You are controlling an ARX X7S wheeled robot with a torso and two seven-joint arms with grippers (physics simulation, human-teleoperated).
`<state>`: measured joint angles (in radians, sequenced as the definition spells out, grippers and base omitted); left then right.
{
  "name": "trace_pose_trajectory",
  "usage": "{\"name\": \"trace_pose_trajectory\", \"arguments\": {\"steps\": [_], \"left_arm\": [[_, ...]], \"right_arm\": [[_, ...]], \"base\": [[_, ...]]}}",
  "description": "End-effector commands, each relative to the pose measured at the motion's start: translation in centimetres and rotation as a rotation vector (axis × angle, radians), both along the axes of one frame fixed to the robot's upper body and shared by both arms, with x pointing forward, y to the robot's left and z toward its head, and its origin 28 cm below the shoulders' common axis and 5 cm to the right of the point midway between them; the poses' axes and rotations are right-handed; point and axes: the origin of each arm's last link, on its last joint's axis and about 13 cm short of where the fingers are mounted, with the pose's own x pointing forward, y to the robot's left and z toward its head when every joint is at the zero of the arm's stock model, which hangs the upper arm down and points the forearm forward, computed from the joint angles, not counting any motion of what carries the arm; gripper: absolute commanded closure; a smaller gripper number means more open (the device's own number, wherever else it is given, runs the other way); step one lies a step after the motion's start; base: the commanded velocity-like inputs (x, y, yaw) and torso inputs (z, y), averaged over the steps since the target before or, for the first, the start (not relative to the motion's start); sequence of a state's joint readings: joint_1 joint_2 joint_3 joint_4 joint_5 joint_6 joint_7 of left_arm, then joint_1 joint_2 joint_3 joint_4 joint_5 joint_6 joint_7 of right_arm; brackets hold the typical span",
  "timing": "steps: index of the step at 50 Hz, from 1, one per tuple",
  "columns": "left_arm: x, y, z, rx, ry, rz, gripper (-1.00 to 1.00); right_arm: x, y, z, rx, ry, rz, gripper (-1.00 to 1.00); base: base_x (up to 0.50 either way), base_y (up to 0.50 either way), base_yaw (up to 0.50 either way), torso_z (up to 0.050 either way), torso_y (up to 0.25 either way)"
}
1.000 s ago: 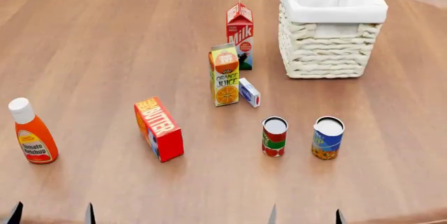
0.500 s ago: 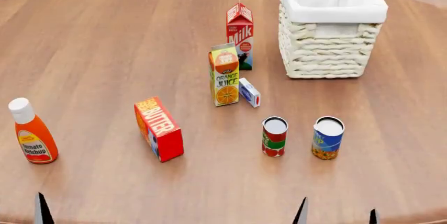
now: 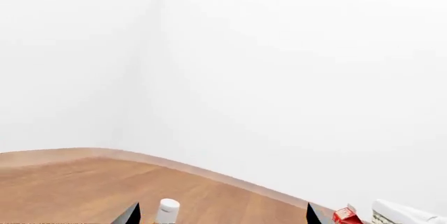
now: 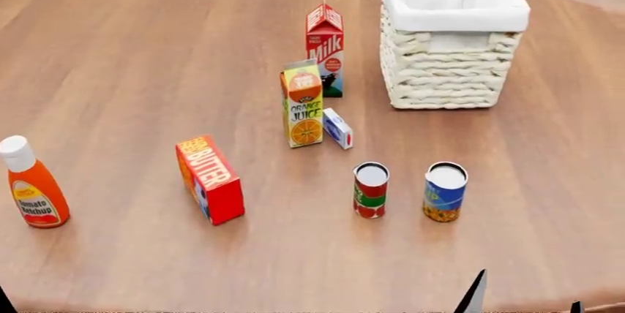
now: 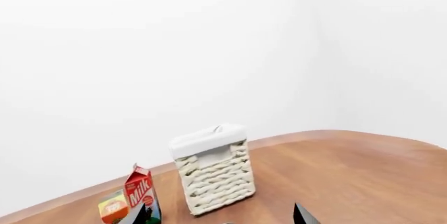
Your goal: Pick up the alphabet soup, and put it in the basket.
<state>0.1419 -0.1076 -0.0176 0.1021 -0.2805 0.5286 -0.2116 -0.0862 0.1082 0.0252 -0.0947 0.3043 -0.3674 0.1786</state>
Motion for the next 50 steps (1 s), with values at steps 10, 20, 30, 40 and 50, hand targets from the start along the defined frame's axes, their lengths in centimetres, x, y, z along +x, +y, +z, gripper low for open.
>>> {"name": "trace_pose_trajectory", "arguments": {"steps": [10,20,30,40,50], "left_arm": [[-0.10,-0.03,0.05,0.003,-0.008,0.004,-1.00],[-0.37,-0.21,0.29,0.015,-0.010,0.001,-1.00],[-0.18,-0.07,0.13,0.017,-0.006,0.003,-1.00],[-0.15,-0.11,0.07,0.023,-0.008,0.002,-1.00],[-0.19,-0.19,0.09,0.025,-0.006,0.001,-1.00]], "right_arm": [[0.10,-0.08,-0.04,0.010,0.009,-0.005,-1.00],[0.06,-0.05,-0.02,0.014,0.008,-0.001,-1.00],[0.05,-0.07,0.01,0.011,0.010,-0.003,-1.00],[0.08,-0.05,-0.04,0.010,0.012,0.001,-1.00],[0.09,-0.05,-0.07,0.008,0.014,-0.001,-1.00]], "base": [[-0.02,-0.18,0.00,0.000,0.000],[-0.02,-0.19,0.00,0.000,0.000],[-0.02,-0.19,0.00,0.000,0.000],[-0.02,-0.19,0.00,0.000,0.000],[-0.03,-0.24,0.00,0.000,0.000]]}}
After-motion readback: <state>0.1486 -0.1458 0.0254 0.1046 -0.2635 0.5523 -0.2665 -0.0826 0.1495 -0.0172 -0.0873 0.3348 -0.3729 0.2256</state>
